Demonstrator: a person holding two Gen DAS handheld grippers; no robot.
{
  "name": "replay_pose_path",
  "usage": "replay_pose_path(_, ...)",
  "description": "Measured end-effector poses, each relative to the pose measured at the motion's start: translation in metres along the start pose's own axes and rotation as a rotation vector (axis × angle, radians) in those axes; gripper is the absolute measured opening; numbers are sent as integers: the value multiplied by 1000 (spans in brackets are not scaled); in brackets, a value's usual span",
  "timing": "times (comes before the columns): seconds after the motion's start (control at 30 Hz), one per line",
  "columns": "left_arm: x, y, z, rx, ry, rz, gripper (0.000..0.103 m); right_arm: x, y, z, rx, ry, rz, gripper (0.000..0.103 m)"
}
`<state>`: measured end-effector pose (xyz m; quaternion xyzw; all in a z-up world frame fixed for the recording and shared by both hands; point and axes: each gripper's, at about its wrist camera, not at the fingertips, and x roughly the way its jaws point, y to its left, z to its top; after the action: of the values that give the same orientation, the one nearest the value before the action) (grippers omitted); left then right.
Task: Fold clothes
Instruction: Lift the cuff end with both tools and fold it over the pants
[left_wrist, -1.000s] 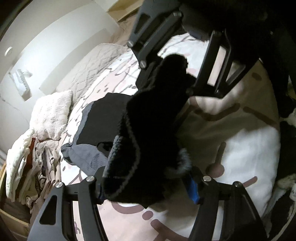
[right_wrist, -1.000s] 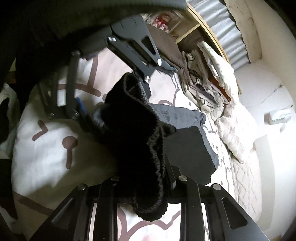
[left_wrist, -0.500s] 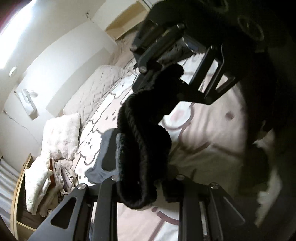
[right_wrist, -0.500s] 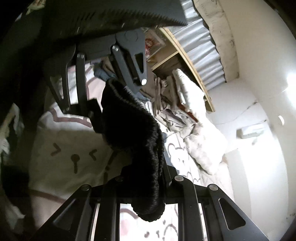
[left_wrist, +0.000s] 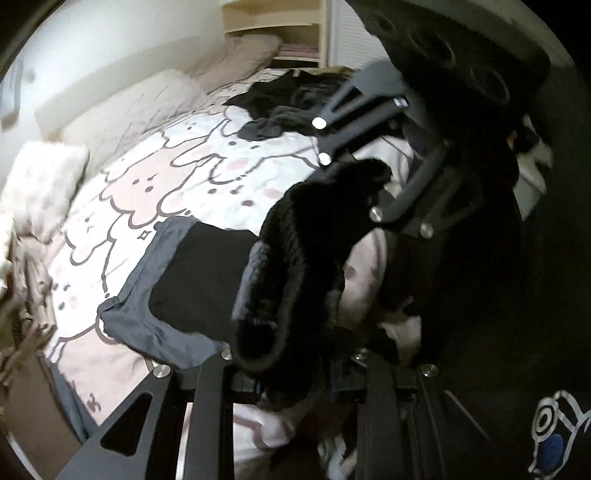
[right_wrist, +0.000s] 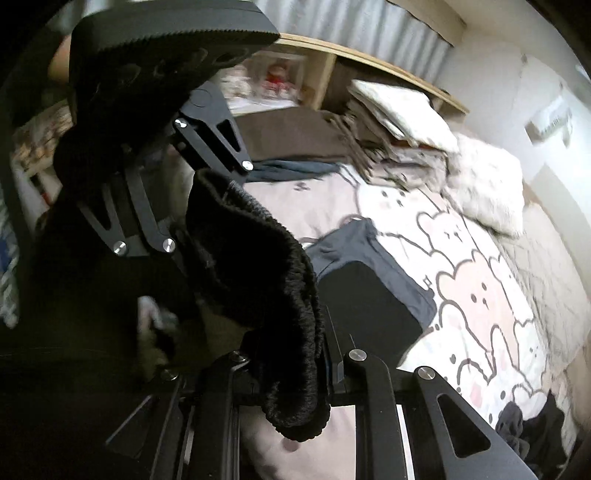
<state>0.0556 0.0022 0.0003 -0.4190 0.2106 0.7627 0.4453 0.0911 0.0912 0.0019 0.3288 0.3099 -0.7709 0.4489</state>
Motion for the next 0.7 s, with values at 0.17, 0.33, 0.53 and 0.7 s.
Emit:
replay_pose_path(0.17,34,93,27,-123,73,-48,25,48,-83,17,128,47,70,19)
replay_pose_path(0.33,77,164,31,-167,141,-76,25,111,-145,23,153,107,146,19)
replay_pose_path(0.53,131,228,21,-232,201,-114,26,192,-198,26,198,201,226,19)
replay_pose_path(0.7,168,256,0,-302,250,-105,44,250,-217,12,225,280,279,19)
